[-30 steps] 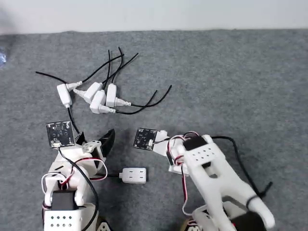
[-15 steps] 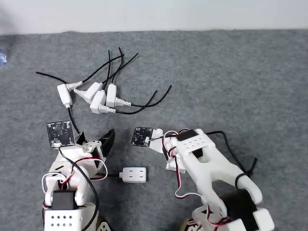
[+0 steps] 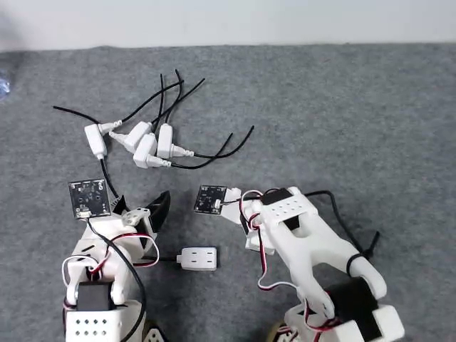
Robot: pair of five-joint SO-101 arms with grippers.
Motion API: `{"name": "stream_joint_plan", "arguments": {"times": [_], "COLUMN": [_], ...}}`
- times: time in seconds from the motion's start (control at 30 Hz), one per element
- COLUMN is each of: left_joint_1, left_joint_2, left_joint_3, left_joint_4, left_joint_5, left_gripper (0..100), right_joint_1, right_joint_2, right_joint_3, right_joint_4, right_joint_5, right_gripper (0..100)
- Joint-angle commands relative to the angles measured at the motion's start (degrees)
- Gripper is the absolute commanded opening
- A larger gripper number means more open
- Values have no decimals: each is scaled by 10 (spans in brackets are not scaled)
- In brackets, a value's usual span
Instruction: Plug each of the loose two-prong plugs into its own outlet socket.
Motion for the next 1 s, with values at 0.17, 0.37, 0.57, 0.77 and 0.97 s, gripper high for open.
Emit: {"name": "stream_joint_plan", "arguments": {"times": [0.17, 0.37, 0.57, 0.77, 0.97], "left_joint_1": [2, 2, 2, 2, 2], "left_joint_2": [-6, -6, -6, -6, -6], "left_joint_3": [-14, -14, -14, -14, -14], "left_joint_4": [-11, -11, -11, -11, -11], "left_joint_5": [3, 3, 3, 3, 3], "left_gripper": [317, 317, 317, 317, 317], "right_joint_1": [-17, -18, -15, -15, -12], "right_joint_2": [-62, -37, 29, 40, 41], "right_joint_3": [-33, -27, -31, -46, -48], "right_joint_4": [9, -5, -41, -35, -36], "right_joint_5": [-9, -10, -10, -5, 34], "right_gripper": [216, 174, 187, 185, 34]}}
